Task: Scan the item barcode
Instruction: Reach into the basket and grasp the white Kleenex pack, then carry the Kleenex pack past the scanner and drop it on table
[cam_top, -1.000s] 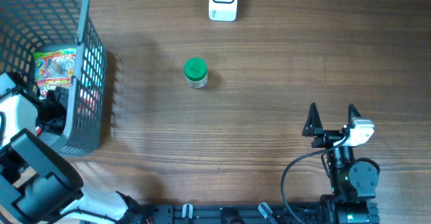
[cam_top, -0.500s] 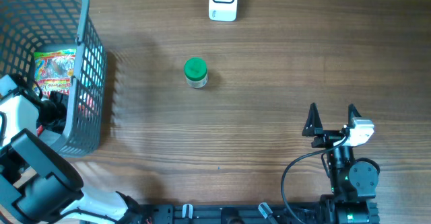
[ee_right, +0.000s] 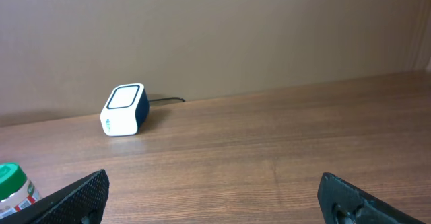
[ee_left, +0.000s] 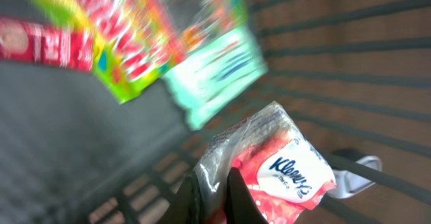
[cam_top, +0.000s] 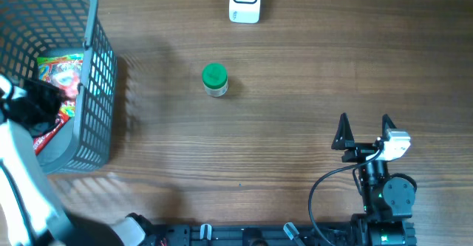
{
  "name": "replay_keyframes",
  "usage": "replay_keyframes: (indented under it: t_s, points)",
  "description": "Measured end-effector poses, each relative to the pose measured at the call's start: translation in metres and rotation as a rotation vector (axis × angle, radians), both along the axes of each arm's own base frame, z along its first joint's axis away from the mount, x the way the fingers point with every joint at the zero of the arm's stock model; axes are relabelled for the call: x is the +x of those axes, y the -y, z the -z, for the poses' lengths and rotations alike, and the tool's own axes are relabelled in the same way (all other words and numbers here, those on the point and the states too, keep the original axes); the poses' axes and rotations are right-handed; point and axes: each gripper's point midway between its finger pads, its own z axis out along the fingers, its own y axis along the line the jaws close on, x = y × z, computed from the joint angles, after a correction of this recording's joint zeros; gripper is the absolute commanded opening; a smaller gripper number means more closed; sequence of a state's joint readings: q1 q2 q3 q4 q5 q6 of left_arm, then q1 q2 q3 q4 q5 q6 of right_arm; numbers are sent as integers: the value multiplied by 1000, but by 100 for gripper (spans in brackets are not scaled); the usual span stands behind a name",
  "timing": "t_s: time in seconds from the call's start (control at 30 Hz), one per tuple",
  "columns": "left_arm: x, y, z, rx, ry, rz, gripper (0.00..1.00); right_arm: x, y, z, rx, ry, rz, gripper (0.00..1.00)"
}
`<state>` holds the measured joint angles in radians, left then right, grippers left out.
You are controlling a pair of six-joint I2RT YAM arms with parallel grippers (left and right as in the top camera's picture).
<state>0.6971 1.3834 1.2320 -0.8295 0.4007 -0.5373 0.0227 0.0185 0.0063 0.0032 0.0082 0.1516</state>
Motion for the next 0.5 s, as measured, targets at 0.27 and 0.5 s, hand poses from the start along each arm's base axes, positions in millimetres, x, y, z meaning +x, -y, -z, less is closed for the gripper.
replay_keyframes:
  t_s: [0.27,0.5]
  points:
    - [-57,49,-138,283,336,-35,4,0,0,0,0,0,0,100]
    - [-46,183,-163,197,509,445,4,0,0,0,0,-1,0,100]
